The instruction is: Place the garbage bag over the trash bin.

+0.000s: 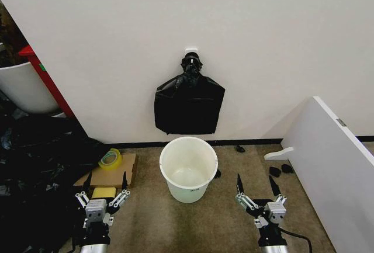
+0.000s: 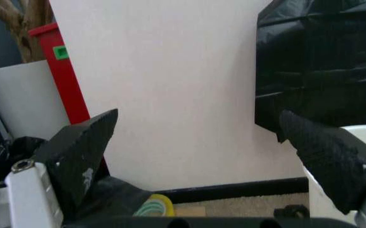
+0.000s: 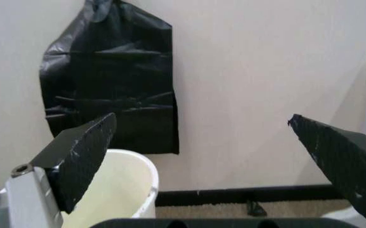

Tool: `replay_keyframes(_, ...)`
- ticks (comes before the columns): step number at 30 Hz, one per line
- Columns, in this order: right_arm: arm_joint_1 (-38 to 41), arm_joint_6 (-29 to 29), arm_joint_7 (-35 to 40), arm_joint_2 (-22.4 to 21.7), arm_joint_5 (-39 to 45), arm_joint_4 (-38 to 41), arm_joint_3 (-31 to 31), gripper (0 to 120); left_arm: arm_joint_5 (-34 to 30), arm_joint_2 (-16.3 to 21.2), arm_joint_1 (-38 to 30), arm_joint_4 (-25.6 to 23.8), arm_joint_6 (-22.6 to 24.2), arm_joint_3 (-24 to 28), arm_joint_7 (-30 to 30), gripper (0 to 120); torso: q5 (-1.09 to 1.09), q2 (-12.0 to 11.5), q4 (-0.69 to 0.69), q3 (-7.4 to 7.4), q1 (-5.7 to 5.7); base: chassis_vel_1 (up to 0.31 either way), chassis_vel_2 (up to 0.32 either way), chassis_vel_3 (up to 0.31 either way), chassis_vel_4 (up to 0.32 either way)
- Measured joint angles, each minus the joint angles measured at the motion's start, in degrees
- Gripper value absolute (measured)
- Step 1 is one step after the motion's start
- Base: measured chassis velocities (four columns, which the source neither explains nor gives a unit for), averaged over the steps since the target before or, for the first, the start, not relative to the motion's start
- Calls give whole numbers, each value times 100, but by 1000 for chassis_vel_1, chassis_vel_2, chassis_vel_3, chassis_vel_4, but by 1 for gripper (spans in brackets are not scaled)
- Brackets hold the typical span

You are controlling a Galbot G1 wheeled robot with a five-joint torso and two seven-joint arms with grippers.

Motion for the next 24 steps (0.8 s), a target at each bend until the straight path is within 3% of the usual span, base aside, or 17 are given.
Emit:
replay_keyframes(14,54,116,-171,-54,-525,30,46,100,-56,-1,-102,-6,-2,-17,-70,100,0,0,0,0,0,0,0,0,0)
replay_keyframes(18,140,-154,-351,-164,-52,42,-73,100,-78,30,-121,-5,-36,-55,-56,100,1,0,0,0,0,0,0,0,0)
replay_keyframes(24,187,-462,-1340,-378,523,145,-48,100,-146,125,-215,38,-50,-57,-5,100,-1,0,-2,0,0,0,0,0,0)
